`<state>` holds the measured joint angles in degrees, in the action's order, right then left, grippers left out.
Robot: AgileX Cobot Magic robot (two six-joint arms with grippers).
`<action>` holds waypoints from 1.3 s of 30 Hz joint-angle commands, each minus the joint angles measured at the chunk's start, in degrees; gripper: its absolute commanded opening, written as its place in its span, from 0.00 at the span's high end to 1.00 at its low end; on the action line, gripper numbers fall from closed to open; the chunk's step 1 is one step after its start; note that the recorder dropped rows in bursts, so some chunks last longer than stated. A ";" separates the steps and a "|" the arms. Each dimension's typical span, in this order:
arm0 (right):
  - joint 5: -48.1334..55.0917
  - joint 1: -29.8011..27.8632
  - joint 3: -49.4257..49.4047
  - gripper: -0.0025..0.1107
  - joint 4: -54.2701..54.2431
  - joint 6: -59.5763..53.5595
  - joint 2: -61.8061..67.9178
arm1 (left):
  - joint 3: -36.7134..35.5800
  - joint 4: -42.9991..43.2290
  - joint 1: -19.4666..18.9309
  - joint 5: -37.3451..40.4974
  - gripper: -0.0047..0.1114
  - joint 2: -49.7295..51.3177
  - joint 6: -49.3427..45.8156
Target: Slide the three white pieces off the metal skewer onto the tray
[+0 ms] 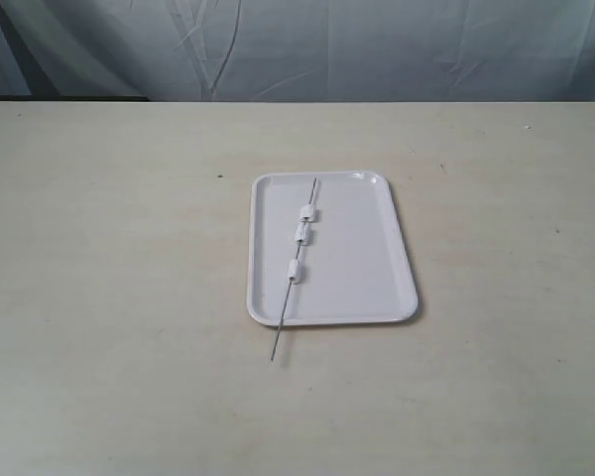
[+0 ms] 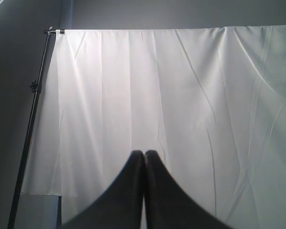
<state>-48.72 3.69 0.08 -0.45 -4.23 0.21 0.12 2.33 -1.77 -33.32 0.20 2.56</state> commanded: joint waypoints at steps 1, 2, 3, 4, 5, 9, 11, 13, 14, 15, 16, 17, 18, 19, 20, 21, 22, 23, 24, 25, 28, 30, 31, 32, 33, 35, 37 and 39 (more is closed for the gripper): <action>-2.32 -0.35 -0.08 0.98 -0.10 -0.02 -0.21 | -0.12 1.56 0.05 -3.21 0.96 -0.20 0.42; -3.59 -0.35 -0.08 0.98 -0.10 -0.02 -0.21 | -0.12 1.80 0.05 -3.32 0.96 -0.20 0.42; -4.26 -0.35 -0.08 0.98 -0.10 0.12 -0.21 | -0.12 1.80 0.05 -2.96 0.96 -0.20 0.42; -4.39 -0.35 -0.08 0.98 -0.10 0.12 -0.21 | -0.12 1.80 0.05 -2.68 0.96 -0.20 0.42; -4.39 -0.35 -0.08 0.98 -0.10 0.12 -0.21 | -0.12 1.80 0.05 -2.68 0.96 -0.20 1.39; -2.29 -0.35 -0.08 0.98 -0.10 0.38 -0.21 | -0.12 2.16 0.05 -2.32 0.96 -0.20 16.29; 1.65 -0.24 -0.08 0.98 -0.10 8.47 -0.21 | -0.12 7.38 0.05 -2.19 0.96 -0.20 19.57; 13.82 -0.24 3.42 0.98 2.30 15.54 -0.21 | 2.31 13.45 0.05 -2.19 0.96 -0.20 21.06; 20.62 -0.24 6.12 0.98 4.04 17.66 -0.21 | 3.80 16.72 0.05 -2.09 0.96 -0.20 21.06; 26.24 -0.24 8.70 0.98 5.15 19.45 -0.21 | 5.52 18.32 0.05 -1.79 0.96 -0.20 21.06; 32.72 -0.24 12.23 0.98 5.63 19.82 -0.21 | 7.11 19.59 0.05 -1.25 0.96 -0.20 20.95; 37.51 -0.24 15.89 0.98 5.55 19.82 0.13 | 9.66 20.42 0.05 -0.04 0.96 0.81 20.95; 40.02 -0.24 18.72 0.98 5.83 19.32 1.25 | 11.43 20.56 0.05 0.59 0.96 1.82 20.95; 41.59 -0.24 22.18 0.98 6.90 18.37 2.97 | 13.23 20.56 0.05 1.15 0.96 3.45 20.95; 42.33 -0.24 25.62 0.98 8.05 17.86 4.99 | 16.01 20.71 0.05 1.57 0.96 5.53 20.80; 43.01 -0.24 29.15 0.98 8.19 17.86 6.79 | 17.93 21.54 0.05 1.82 0.96 7.95 20.80; 43.67 -0.24 32.60 0.98 8.19 17.86 9.22 | 19.82 22.89 0.05 1.82 0.96 10.11 21.08; 44.67 -0.24 35.99 0.98 8.19 17.86 12.03 | 22.76 25.49 0.05 1.82 0.96 13.64 22.21; 46.39 -0.24 38.68 0.98 7.94 17.86 15.12 | 24.71 27.87 0.05 1.82 0.96 16.17 24.04; 49.34 -0.24 41.96 0.98 7.52 17.86 18.53 | 27.22 30.36 0.15 1.82 0.96 18.76 26.56; 59.44 1.22 50.69 0.98 4.38 17.86 29.64 | 34.84 46.51 0.15 1.82 0.96 28.70 42.65; 65.54 3.40 54.87 0.98 2.35 17.72 35.72 | 39.05 58.61 0.15 1.26 0.96 35.58 56.43; 68.70 4.83 57.71 0.98 1.50 17.72 40.23 | 41.06 65.89 0.15 0.15 0.96 39.07 63.61; 71.75 5.72 59.49 0.98 0.45 17.72 43.08 | 42.85 72.44 0.15 -1.65 0.96 42.58 70.24; 74.03 6.50 61.57 0.98 0.14 17.72 46.60 | 44.04 77.03 0.23 -3.30 0.96 45.37 74.74; 78.66 8.23 65.05 0.98 -0.50 17.02 53.33 | 46.25 85.01 0.23 -7.49 0.96 52.17 81.54; 81.86 9.54 67.51 0.98 -2.77 15.51 59.37 | 47.20 88.88 0.36 -10.34 0.96 57.77 83.96; 82.73 10.08 68.62 0.98 -6.16 13.19 64.49 | 47.33 89.74 1.11 -10.63 0.93 63.40 86.48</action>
<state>30.95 12.80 66.76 -3.23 11.72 58.25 46.82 87.86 -1.64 -42.07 57.61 83.91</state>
